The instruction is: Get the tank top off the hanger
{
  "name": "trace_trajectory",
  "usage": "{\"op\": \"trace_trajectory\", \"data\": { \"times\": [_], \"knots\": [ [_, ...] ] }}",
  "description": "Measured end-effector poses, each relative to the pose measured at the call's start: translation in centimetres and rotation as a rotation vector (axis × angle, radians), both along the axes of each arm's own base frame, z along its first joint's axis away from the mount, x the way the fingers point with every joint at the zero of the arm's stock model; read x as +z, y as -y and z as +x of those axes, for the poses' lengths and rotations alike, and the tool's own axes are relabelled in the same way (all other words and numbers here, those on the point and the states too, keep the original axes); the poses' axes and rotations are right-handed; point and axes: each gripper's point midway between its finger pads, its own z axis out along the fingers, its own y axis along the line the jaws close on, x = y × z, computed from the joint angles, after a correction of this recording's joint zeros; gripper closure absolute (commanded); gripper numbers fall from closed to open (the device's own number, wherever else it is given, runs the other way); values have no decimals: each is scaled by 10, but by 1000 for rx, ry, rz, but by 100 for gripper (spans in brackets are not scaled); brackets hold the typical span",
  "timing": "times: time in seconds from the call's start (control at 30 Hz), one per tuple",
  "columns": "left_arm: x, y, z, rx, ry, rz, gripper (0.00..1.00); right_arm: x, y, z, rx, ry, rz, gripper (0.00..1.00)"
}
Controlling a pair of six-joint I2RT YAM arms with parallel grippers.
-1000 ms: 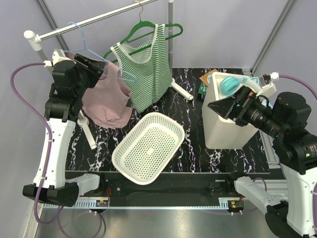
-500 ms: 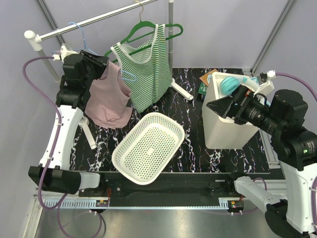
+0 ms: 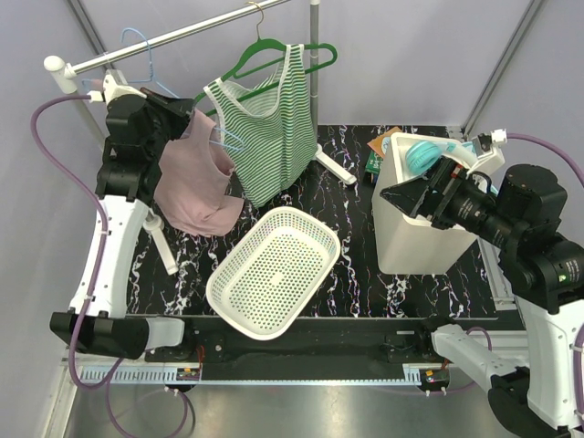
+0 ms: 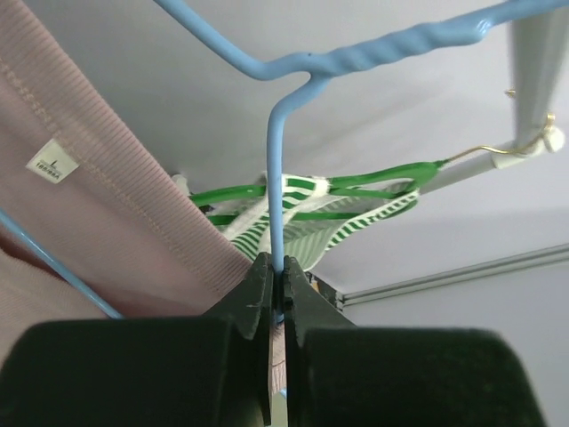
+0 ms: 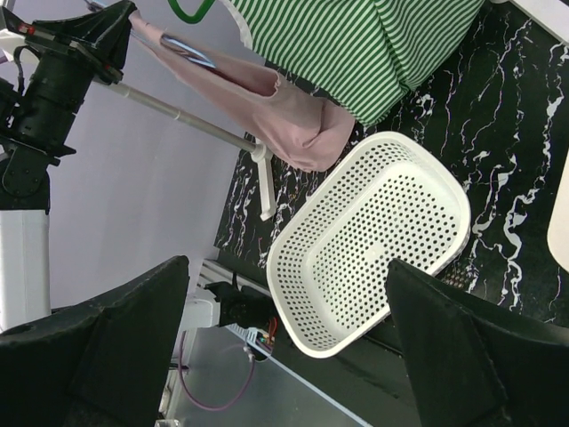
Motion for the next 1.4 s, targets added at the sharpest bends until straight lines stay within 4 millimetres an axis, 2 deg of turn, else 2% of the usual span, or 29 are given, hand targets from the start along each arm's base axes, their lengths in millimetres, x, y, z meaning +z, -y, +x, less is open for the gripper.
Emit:
{"op": "trace_trajectory", "data": {
  "times": [0.2,0.33,0.57,0.67,0.83,0.97,1.07,1.17,1.33,1.4],
  "knots": [
    [29,12,-30,-85,72,-27,100,-5,-9,2,62,-23,-6,0],
    [43,23,-68,-167,127,-43,100,-15,-22,10,147,-58,-25,0],
    [43,39,-132,-299,174,-92,100,-30,-48,45,278,-90,-100,0],
    [32,43,-142,-329,155,-114,100,-38,-84,46,385,-92,-155,0],
    [8,48,-149,-355,79,-140,100,-45,-164,17,615,-48,-224,0],
    [-8,52,-150,-375,24,-157,100,-37,-218,7,707,61,-270,0],
    [-14,55,-152,-389,-2,-164,100,-36,-245,3,738,125,-302,2],
    [-15,59,-155,-414,-10,-171,100,-38,-268,9,740,176,-338,5],
    [-15,70,-162,-469,-20,-176,100,-54,-292,29,714,212,-410,11],
    [-16,78,-165,-496,-30,-183,100,-62,-298,35,699,217,-438,18]
  ]
}}
